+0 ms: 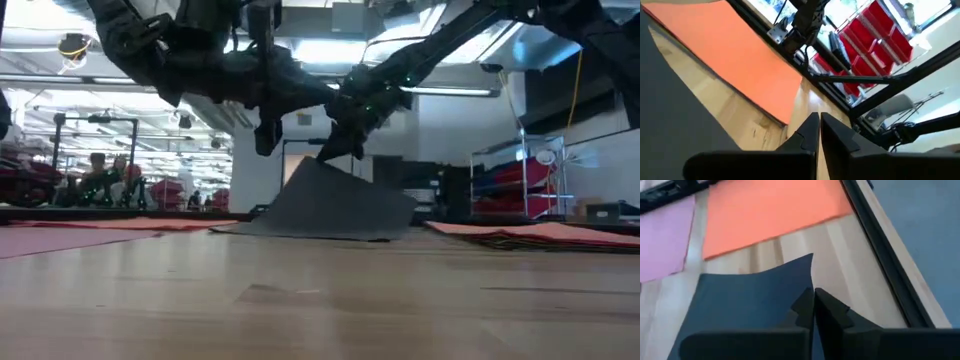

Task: Organize paper
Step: Move the black color paper to the top center of the table

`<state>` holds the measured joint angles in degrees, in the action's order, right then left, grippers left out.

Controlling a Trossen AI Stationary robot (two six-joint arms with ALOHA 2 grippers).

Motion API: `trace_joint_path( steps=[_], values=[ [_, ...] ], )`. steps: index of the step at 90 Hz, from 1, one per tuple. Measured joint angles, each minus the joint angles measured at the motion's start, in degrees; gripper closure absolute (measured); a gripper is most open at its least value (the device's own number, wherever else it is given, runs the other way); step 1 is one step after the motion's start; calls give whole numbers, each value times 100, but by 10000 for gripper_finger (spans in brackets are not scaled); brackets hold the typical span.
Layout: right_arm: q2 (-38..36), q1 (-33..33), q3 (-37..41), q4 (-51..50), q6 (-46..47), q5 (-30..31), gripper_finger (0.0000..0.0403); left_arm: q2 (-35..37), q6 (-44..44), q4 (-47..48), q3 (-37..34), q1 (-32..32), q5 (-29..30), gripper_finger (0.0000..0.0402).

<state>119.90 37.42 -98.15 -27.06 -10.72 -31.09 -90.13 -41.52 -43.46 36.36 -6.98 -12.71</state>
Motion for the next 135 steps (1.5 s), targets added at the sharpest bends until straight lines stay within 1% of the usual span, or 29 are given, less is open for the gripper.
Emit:
trace_joint_path(
  steps=[10, 17, 24, 32, 40, 48, 52, 56, 66, 76, 84, 96, 108, 120, 127, 135],
  values=[
    [2, -36, 2, -46, -2, 0, 372, 0, 21, 120, 42, 0, 0, 402],
    [2, -36, -2, -141, -3, -2, 350, 0, 28, 143, 44, -2, 2, 402],
    [4, -36, -94, -510, -58, 11, 328, 0, 44, 197, 44, -4, 65, 402],
    [4, -36, -340, -1093, -518, 68, 314, 0, 44, 405, 44, -22, 141, 402],
    [-4, -71, -731, -2042, -1057, 264, 328, 0, 41, 685, 44, -61, 155, 402],
    [-11, -157, -1146, -3044, -1504, 593, 373, 0, 53, 930, 44, -68, 213, 402],
    [-34, -236, -1261, -3361, -1660, 750, 390, 0, 95, 992, 44, -68, 252, 402],
    [-141, -312, -1260, -3448, -1633, 814, 395, 0, 116, 1019, 44, -68, 262, 402],
    [-466, -528, -1219, -3487, -1318, 964, 399, 0, 164, 1093, 44, -68, 275, 402],
    [-811, -802, -1080, -3610, -1187, 1288, 402, 0, 303, 1449, 44, -72, 278, 402],
    [-1061, -1023, -890, -3565, -860, 1441, 402, 0, 533, 2084, 110, -99, 278, 402],
    [-1557, -1444, -360, -3082, -329, 1842, 402, 0, 1327, 3105, 422, -170, 279, 402],
    [-2075, -1956, 584, -2208, 513, 2495, 403, 0, 1953, 3812, 670, -343, 387, 402],
    [-2696, -2470, 1536, -1366, 1613, 3319, 403, -27, 2359, 4036, 818, -573, 569, 402],
    [-2921, -2749, 1925, -1269, 2227, 3831, 403, -138, 2480, 4045, 886, -680, 512, 402],
    [-3051, -3014, 2147, -1281, 2743, 4284, 403, -315, 2677, 4128, 1041, -723, 333, 402]
  ],
)
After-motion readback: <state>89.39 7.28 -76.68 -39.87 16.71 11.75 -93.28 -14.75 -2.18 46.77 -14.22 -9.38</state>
